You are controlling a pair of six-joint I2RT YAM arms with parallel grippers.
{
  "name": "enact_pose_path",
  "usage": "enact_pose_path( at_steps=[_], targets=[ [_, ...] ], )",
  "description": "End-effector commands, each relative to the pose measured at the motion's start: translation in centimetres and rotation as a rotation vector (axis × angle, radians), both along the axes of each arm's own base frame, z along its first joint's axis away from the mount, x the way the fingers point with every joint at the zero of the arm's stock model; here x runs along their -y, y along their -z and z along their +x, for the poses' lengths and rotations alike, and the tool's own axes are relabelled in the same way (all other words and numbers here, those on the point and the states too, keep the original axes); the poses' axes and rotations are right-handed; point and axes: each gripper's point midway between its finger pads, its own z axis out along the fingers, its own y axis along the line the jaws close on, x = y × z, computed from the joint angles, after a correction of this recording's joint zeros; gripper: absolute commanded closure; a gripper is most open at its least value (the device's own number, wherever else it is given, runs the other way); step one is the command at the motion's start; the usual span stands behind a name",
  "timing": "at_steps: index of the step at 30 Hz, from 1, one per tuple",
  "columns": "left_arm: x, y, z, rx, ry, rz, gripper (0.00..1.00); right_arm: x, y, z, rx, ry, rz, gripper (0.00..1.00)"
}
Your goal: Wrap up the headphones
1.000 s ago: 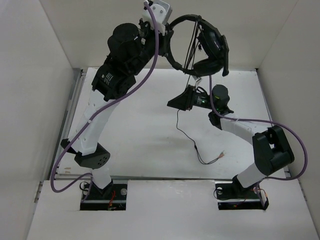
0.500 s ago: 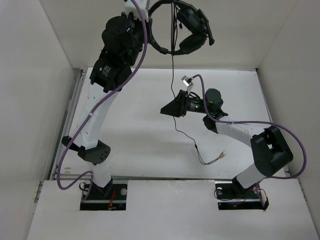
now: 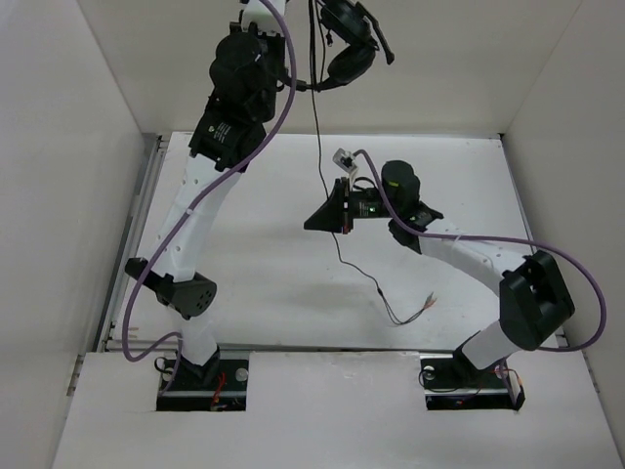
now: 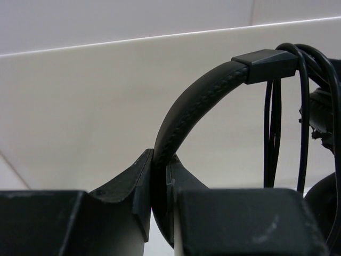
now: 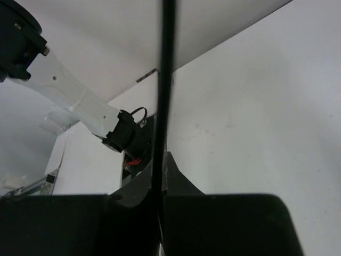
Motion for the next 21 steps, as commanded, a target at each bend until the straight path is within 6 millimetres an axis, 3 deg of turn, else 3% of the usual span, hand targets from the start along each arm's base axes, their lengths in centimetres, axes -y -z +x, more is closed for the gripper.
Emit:
enact_pose_path(
  at_steps=[1, 6, 10, 16, 21],
  targets=[
    [-3.9, -3.4, -0.5, 0.146, -0.159, -0.033, 1.00, 0.6, -3.8, -0.8, 0.194, -0.024, -0.040, 1.00],
    [-4.9, 0.6, 1.2, 0.084, -0.233, 0.097, 1.00, 3.2, -8.3, 2.3, 0.431, 0.112, -0.154, 1.00],
    [-4.1, 4.6, 1.9, 0.010, -0.220, 0.205, 1.00, 6.4, -10.8, 5.6, 0.710, 0.257, -0.348, 1.00],
    [-1.4, 9.9, 0.8, -0.084, -0.124, 0.343, 1.00, 12.5, -13.5, 11.2, 1.101, 0.499, -0.712, 1.00],
    [0.8, 11.9, -0.9, -0.120, -0.042, 0.415, 1.00, 16.7, -14.9, 14.5, 1.321, 0.620, -0.996, 0.99]
  ],
)
